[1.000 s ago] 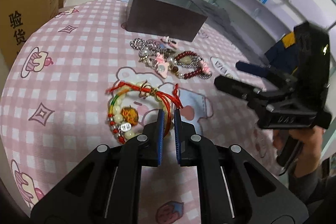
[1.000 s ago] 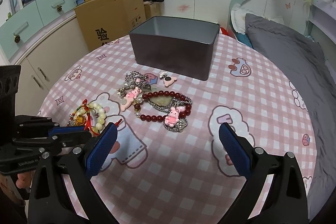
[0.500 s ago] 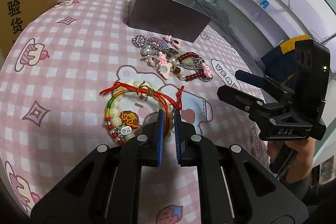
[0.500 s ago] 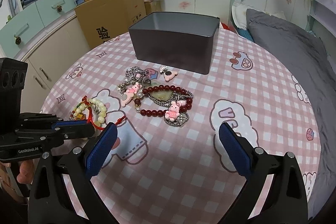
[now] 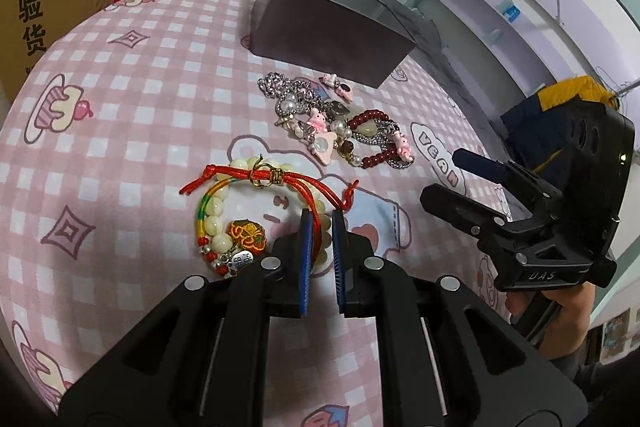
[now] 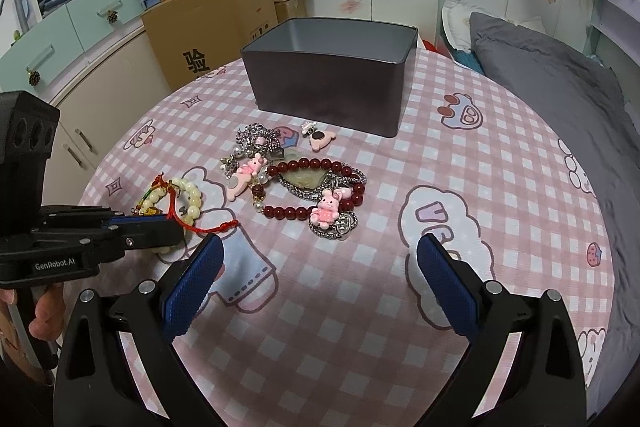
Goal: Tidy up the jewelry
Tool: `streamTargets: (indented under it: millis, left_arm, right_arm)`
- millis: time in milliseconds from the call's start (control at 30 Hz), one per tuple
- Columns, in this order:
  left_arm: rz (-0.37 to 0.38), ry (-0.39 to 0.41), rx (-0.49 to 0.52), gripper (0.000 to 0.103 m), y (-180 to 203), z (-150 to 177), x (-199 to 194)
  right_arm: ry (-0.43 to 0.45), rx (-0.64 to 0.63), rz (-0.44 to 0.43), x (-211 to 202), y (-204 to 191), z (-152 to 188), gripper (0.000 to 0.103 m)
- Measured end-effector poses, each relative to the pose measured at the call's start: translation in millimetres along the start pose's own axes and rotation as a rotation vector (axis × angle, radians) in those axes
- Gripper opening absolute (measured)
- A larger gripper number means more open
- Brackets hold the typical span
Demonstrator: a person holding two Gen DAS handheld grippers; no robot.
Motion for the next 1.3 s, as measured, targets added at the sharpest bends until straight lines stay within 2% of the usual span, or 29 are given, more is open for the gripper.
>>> streamTargets:
  millis: [67,100,133,167,300,400,500,567,600,633,667,767,967,1067,1233,1300]
  left_arm:
    - [-0.004,-0.003,-0.002,0.018,-1,-1,0]
    - [-0.006,0.001,-0.004,0.033,-1,-1,0]
    - [-0.002,0.016,-0.008,0.054,-1,-2,-1]
    - [0.003,0.035,-0.006,0.058,1,-3,-3]
    - [-0.041,0.024,0.02,0.058,3,-8,-1]
    - [-0.038,0.02,0.017,0.052,3,-10,0]
    - [-0.021,0.01,0.011,0.032,2,-13,3]
    - [-0.043,-0.003,0.018,0.024,1,-13,6]
    - [-0.048,0.0,0.012,0.014,0,-13,6]
    - [-0.045,0.002,0.005,0.011,-1,-13,7]
    - [-0.036,0.0,0.0,0.009,-2,-13,7]
    - [-0.069,0.011,0.02,0.004,0,-13,5]
    - [-0.066,0.143,0.009,0.004,1,-20,-36]
    - [-0.093,0.208,0.018,0.004,2,-22,-65]
    - [-0.141,0.242,0.028,0.004,2,-15,-93]
    - [-0.157,0.24,0.028,0.004,3,-10,-97]
  right_arm:
    - [-0.001,0.002,0.001,1,1,1,0.094]
    - [-0.002,0.003,0.0,1,1,1,0.093]
    - [-0.003,0.004,0.0,1,1,1,0.094]
    - [-0.003,0.004,0.001,2,1,2,0.094]
    - [-0.007,0.006,0.002,2,3,3,0.093]
    - [-0.007,0.006,0.002,2,4,3,0.094]
    - [-0.008,0.002,0.008,3,5,4,0.094]
    - [-0.009,0.005,0.007,3,5,4,0.093]
    - [-0.009,0.005,0.007,3,5,4,0.094]
    - [-0.009,0.003,0.009,3,5,4,0.094]
    - [-0.009,0.002,0.01,3,5,4,0.094]
    - [-0.008,0.001,0.011,2,5,4,0.094]
    - [0.027,-0.008,-0.002,-9,-2,-1,0.094]
    - [0.035,-0.032,-0.025,-14,-15,-5,0.094]
    - [-0.008,-0.105,-0.081,-1,-55,-3,0.093]
    - [-0.036,-0.136,-0.116,7,-73,1,0.08]
Point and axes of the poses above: each gripper's, at about its wrist camera, not at the fingertips, and x roughly the way its jaws point, y to its right, z to its underside, the point moved 4 cm from there along x, roughly the way its jaws point, and after that the axes turned 15 degrees about x, right-handed, at the moved point
